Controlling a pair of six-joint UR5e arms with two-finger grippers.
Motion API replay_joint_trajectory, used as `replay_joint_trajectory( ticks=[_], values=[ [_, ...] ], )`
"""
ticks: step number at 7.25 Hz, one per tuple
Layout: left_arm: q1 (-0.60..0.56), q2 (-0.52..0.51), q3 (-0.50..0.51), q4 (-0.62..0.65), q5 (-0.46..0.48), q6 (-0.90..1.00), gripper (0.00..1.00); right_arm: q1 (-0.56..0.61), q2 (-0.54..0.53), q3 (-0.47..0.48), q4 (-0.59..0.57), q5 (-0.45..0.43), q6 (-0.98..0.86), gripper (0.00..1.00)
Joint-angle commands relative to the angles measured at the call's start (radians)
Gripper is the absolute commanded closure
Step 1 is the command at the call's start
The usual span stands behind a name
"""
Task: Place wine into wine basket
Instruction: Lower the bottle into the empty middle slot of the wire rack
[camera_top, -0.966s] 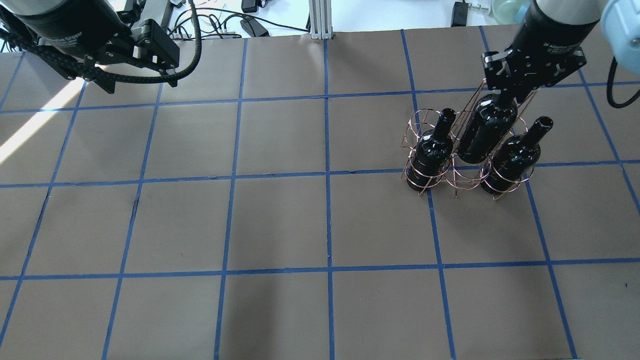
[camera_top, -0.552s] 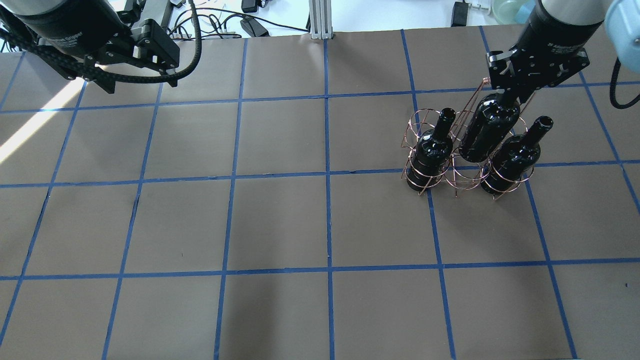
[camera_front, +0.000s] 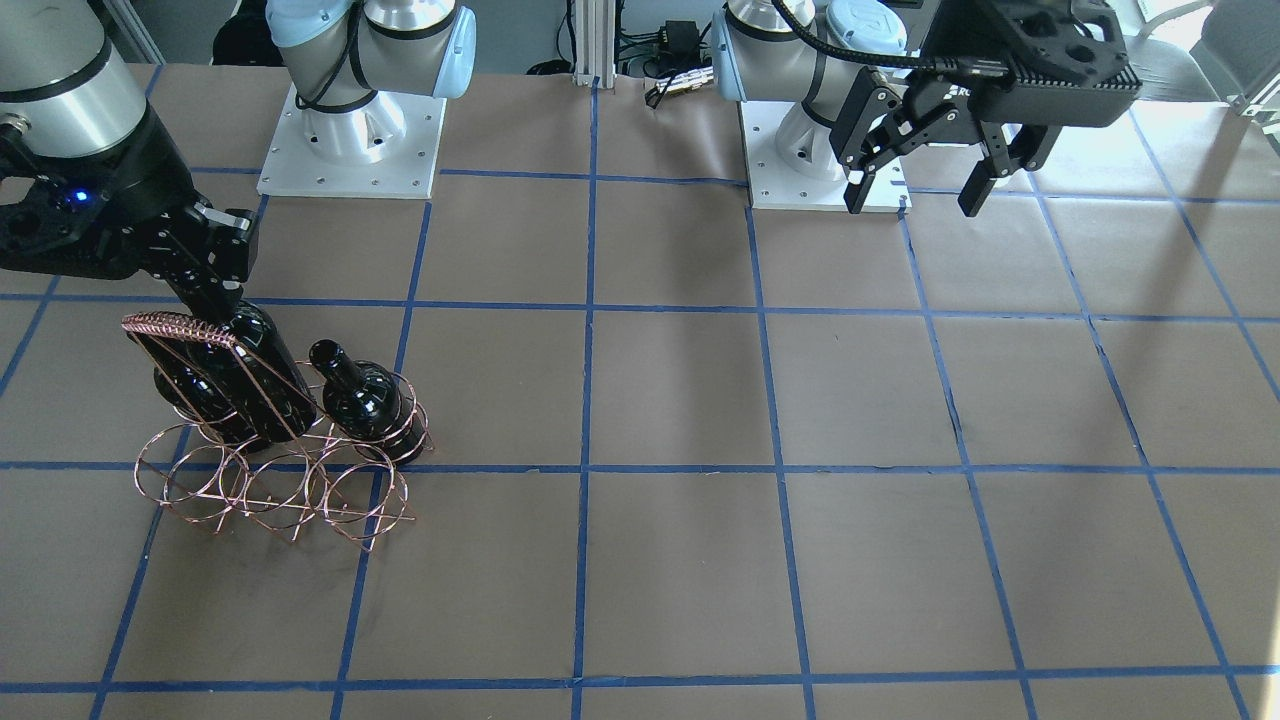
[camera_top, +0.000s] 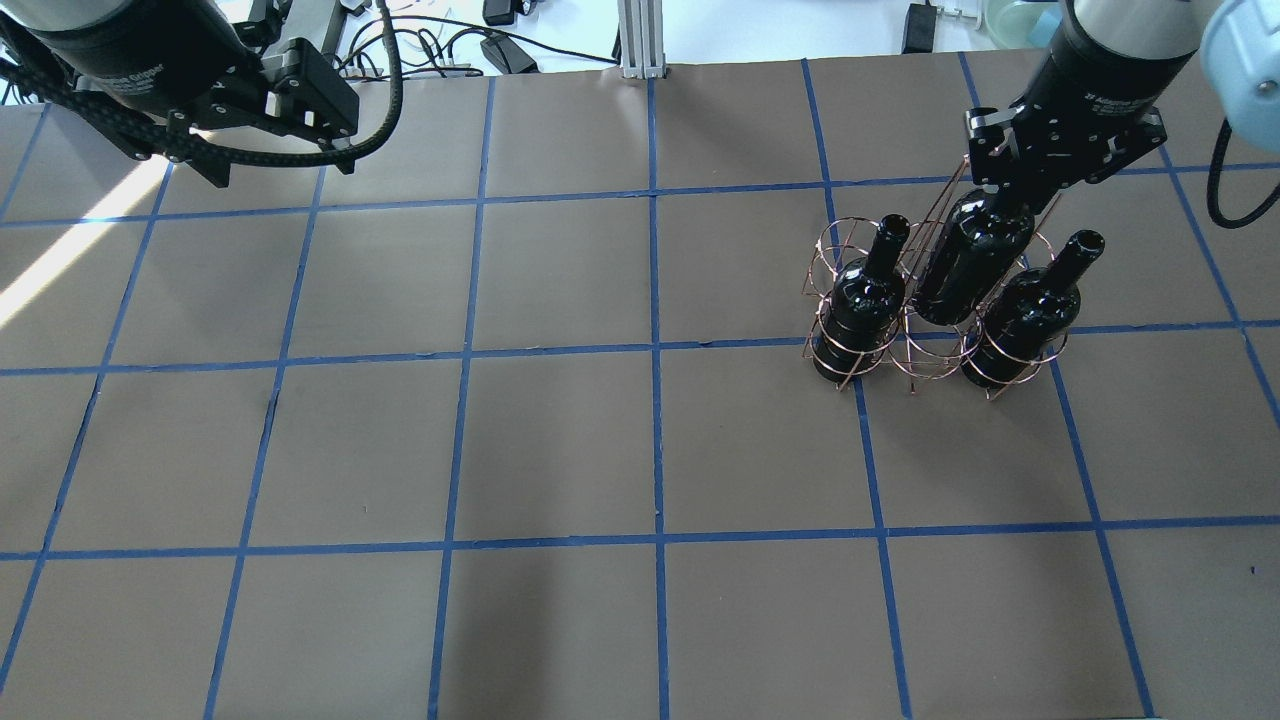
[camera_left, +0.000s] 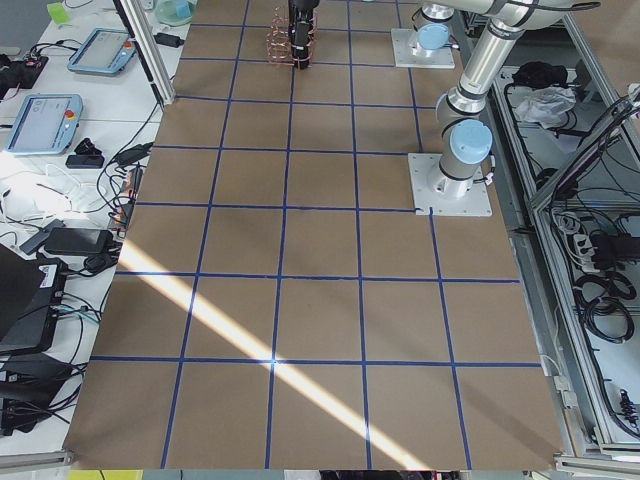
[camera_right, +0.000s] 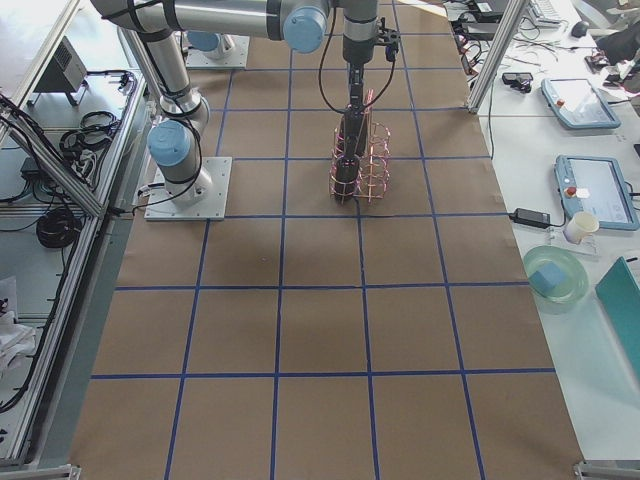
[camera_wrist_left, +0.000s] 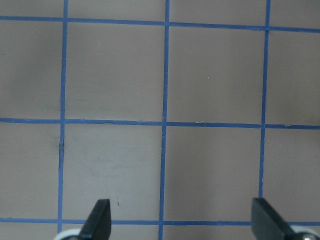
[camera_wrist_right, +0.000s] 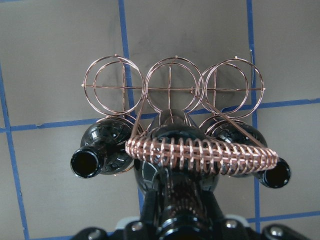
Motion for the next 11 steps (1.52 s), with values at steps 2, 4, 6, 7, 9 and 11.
replay_joint_trajectory(
  ticks=[2,4,6,7,9,11],
  values=[
    [0.000,0.000,0.000,0.000,-0.001,0.000,0.00,0.002,-0.004,-0.005,0.027,-0.012,0.013,1.00],
    [0.000,0.000,0.000,0.000,0.000,0.000,0.00,0.000,-0.002,-0.005,0.042,-0.011,0.007,1.00],
    [0.000,0.000,0.000,0.000,-0.001,0.000,0.00,-0.006,0.005,0.006,0.037,-0.011,-0.002,1.00],
    [0.000,0.000,0.000,0.000,-0.001,0.000,0.00,-0.006,0.009,0.009,0.031,-0.005,-0.001,1.00],
    [0.000,0.000,0.000,0.000,-0.001,0.000,0.00,-0.003,0.036,0.069,-0.028,0.003,-0.001,1.00],
    [0.000,0.000,0.000,0.000,-0.001,0.000,0.00,-0.003,0.053,0.115,-0.079,0.001,-0.001,1.00]
  ],
)
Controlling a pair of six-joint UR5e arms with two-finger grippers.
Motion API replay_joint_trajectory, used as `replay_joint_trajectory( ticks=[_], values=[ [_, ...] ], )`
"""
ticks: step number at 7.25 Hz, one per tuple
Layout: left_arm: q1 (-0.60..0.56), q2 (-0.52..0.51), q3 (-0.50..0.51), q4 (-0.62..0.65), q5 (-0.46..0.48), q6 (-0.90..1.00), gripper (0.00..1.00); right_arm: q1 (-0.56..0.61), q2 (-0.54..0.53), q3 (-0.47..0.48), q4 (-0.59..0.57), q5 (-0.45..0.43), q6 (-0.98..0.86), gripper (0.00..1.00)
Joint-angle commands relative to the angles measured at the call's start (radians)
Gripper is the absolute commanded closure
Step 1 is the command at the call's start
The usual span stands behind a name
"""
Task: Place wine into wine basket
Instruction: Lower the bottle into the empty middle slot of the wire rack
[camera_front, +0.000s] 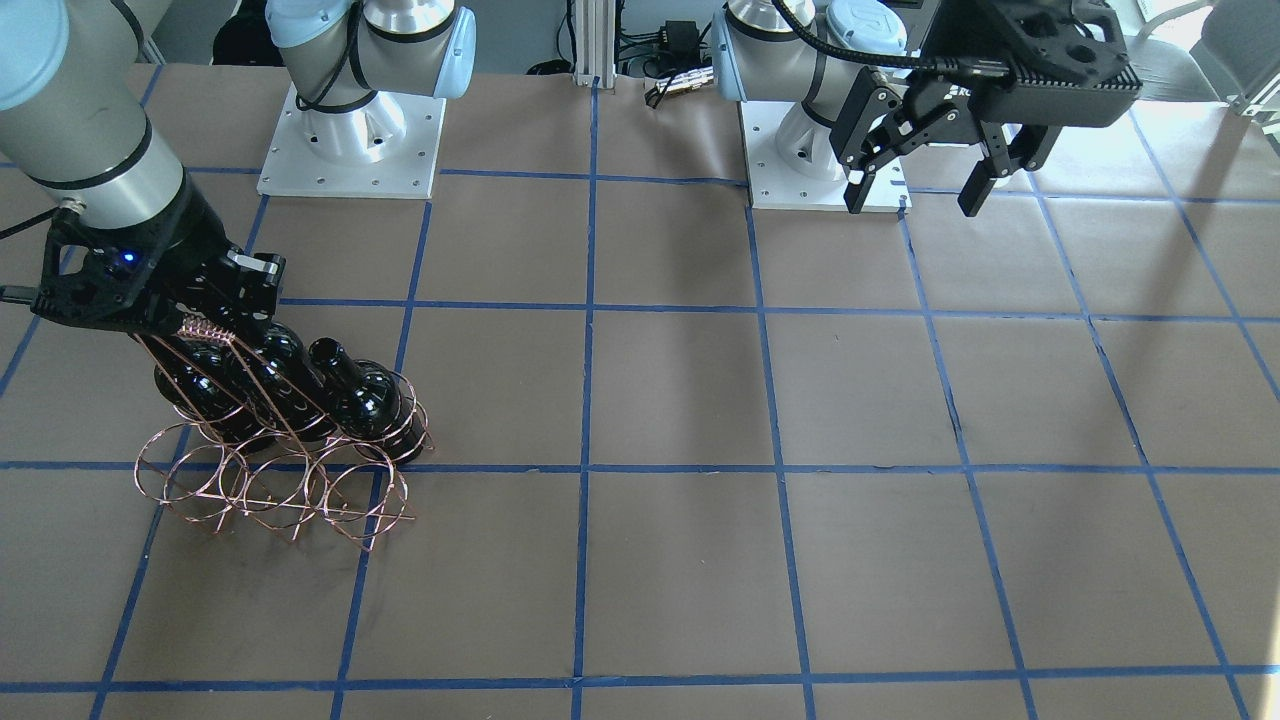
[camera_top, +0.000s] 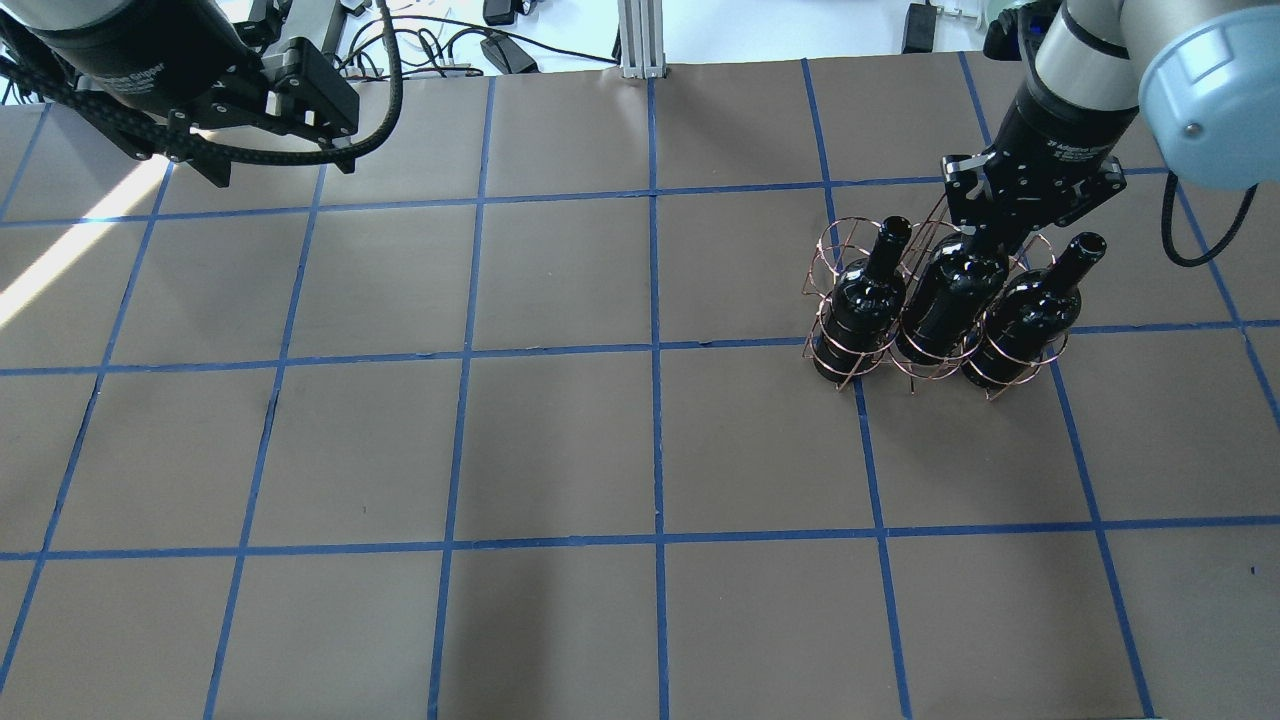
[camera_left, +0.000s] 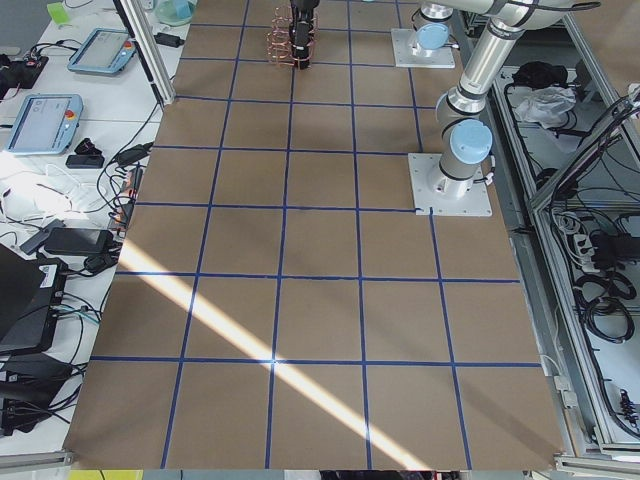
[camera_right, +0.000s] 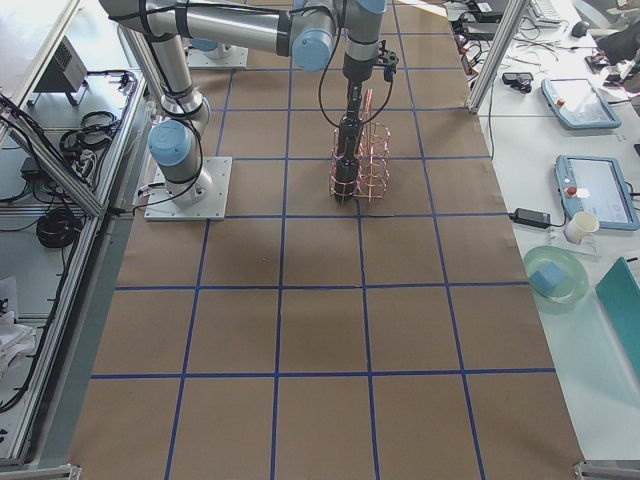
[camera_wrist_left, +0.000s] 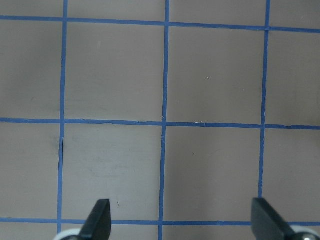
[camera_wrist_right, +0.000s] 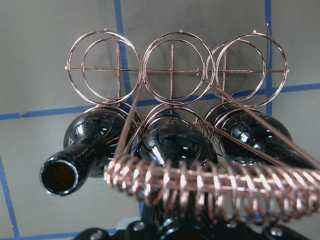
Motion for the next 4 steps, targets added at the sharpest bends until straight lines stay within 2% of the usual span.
replay_joint_trajectory(
  ticks=[1,3,4],
  values=[
    [0.000,0.000,0.000,0.000,-0.002,0.001,0.00,0.000,0.021,0.029,-0.029,-0.002,0.000,1.00],
    [0.000,0.000,0.000,0.000,-0.002,-0.001,0.00,0.000,0.041,0.056,-0.065,-0.005,0.000,1.00],
    [0.000,0.000,0.000,0.000,0.000,0.001,0.00,0.000,0.041,0.058,-0.066,-0.007,0.002,0.92]
  ],
)
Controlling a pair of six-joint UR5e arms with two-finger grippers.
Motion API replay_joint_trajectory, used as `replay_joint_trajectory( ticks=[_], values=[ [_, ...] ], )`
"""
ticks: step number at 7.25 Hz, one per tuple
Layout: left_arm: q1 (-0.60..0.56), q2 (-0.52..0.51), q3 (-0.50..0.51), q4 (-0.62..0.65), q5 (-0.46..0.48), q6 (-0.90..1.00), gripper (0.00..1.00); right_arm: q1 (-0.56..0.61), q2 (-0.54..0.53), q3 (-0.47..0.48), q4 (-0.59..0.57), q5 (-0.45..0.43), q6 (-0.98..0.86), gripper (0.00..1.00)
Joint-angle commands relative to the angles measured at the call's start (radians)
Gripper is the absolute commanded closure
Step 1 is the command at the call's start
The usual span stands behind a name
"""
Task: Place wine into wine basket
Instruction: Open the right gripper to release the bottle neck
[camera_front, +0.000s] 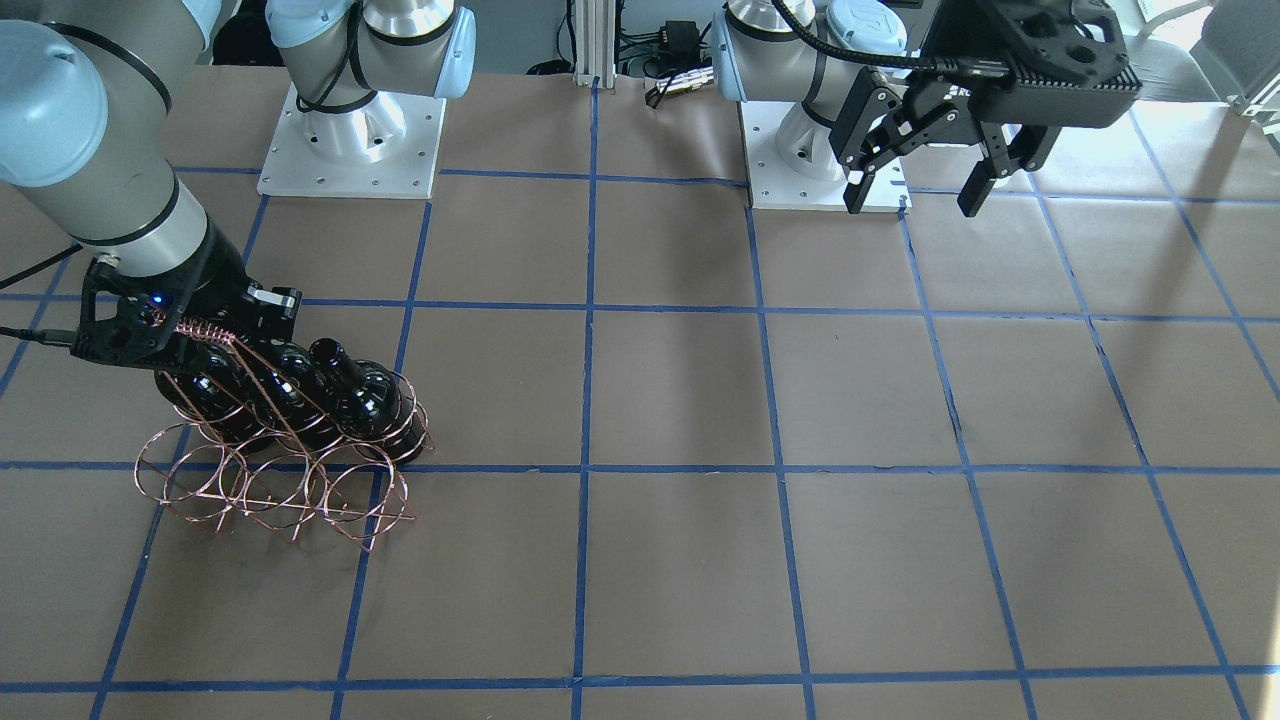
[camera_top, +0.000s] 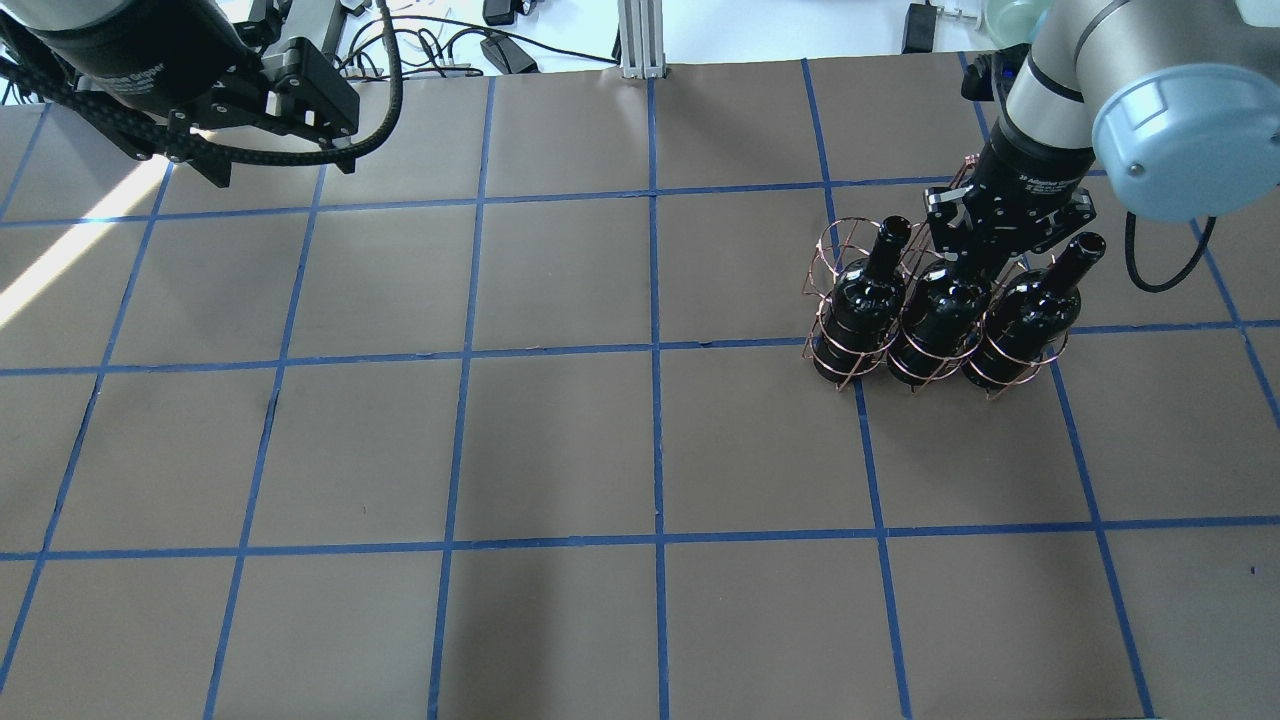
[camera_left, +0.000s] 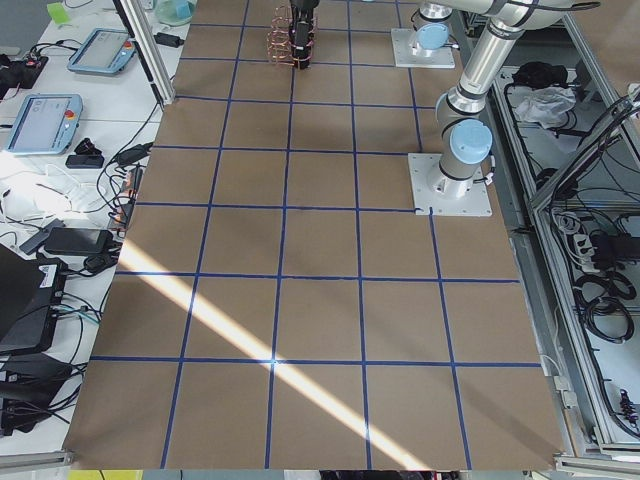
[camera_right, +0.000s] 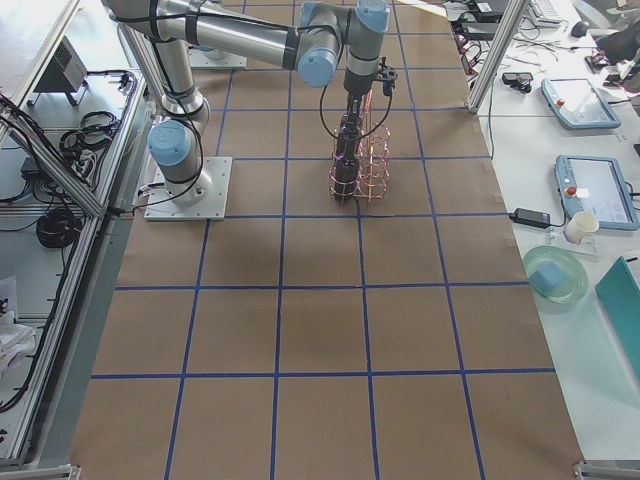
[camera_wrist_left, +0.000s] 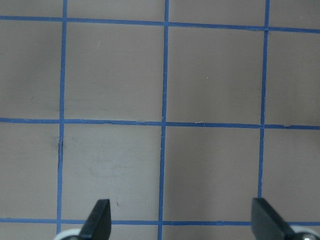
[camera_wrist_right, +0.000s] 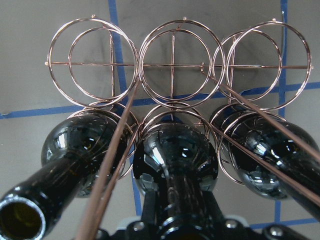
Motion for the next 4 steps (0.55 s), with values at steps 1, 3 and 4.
replay_joint_trajectory(
  ticks=[1,3,4],
  values=[
    [0.002,0.000,0.000,0.000,0.000,0.001,0.00,0.002,-0.003,0.006,-0.014,-0.005,0.013,0.49],
    [0.002,0.000,0.000,0.001,0.000,0.001,0.00,0.009,-0.023,-0.038,-0.011,-0.001,0.015,0.00],
    [0.002,0.000,0.000,0.001,0.000,0.001,0.00,0.038,-0.039,-0.129,0.050,-0.002,0.015,0.00]
  ],
)
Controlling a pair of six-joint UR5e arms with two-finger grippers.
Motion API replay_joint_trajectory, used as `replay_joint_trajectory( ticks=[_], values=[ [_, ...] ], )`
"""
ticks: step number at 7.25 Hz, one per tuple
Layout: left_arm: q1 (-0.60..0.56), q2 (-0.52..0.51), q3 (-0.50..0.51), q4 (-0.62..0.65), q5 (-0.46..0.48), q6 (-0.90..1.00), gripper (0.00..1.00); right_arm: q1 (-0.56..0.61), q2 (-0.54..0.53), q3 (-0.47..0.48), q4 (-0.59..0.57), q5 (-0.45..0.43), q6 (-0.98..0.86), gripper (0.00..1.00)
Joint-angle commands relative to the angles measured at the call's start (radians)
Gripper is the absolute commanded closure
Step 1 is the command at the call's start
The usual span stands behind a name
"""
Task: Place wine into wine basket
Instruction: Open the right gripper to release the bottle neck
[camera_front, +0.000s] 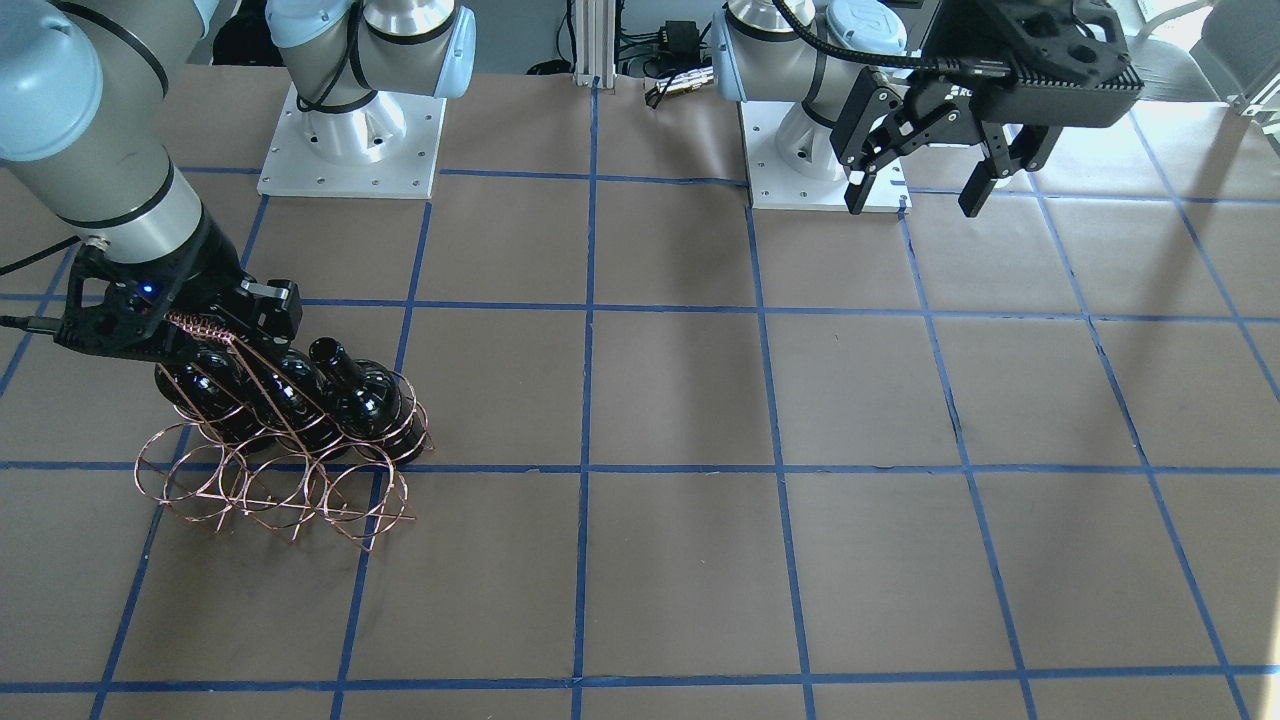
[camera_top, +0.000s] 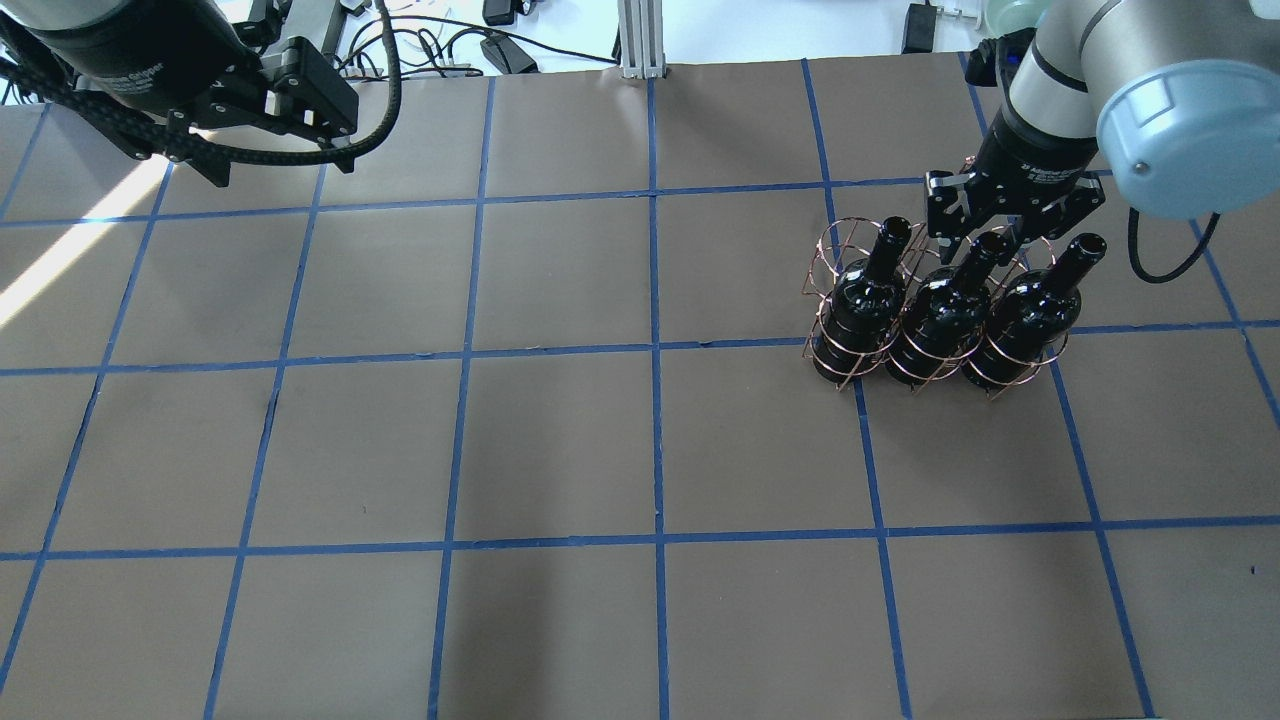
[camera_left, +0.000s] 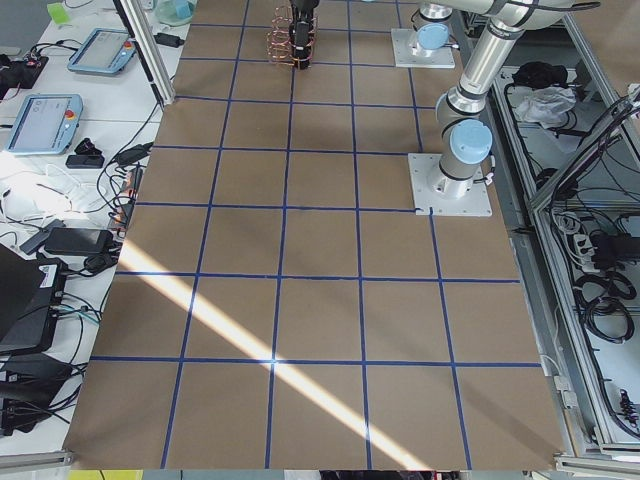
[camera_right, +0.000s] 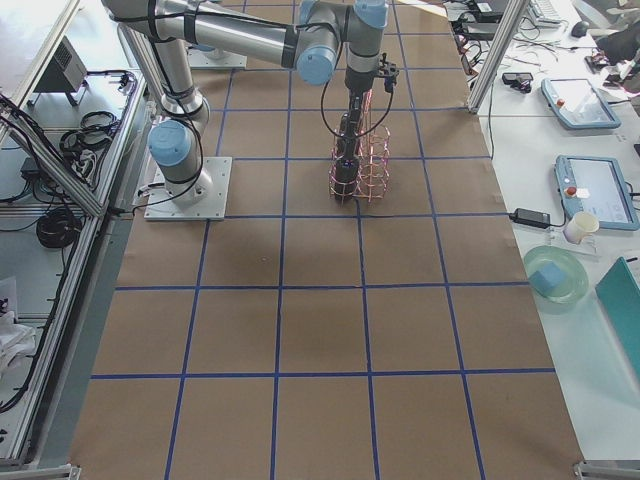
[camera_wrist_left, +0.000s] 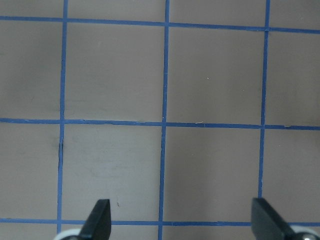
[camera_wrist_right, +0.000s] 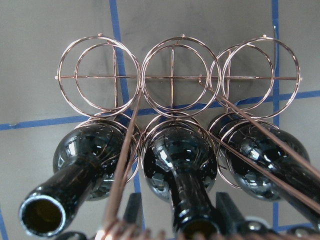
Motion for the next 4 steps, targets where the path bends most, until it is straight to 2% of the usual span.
replay_joint_trajectory(
  ticks=[1,2,4],
  values=[
    [0.000,0.000,0.000,0.000,0.000,0.000,0.00,0.072,-0.019,-0.180,0.161,-0.009,0.024,0.00],
    [0.000,0.000,0.000,0.000,0.000,0.000,0.00,0.123,-0.024,-0.228,0.212,0.001,0.075,0.00],
    [0.000,0.000,0.000,0.000,0.000,0.000,0.00,0.241,-0.047,-0.235,0.220,0.001,0.123,0.00]
  ],
)
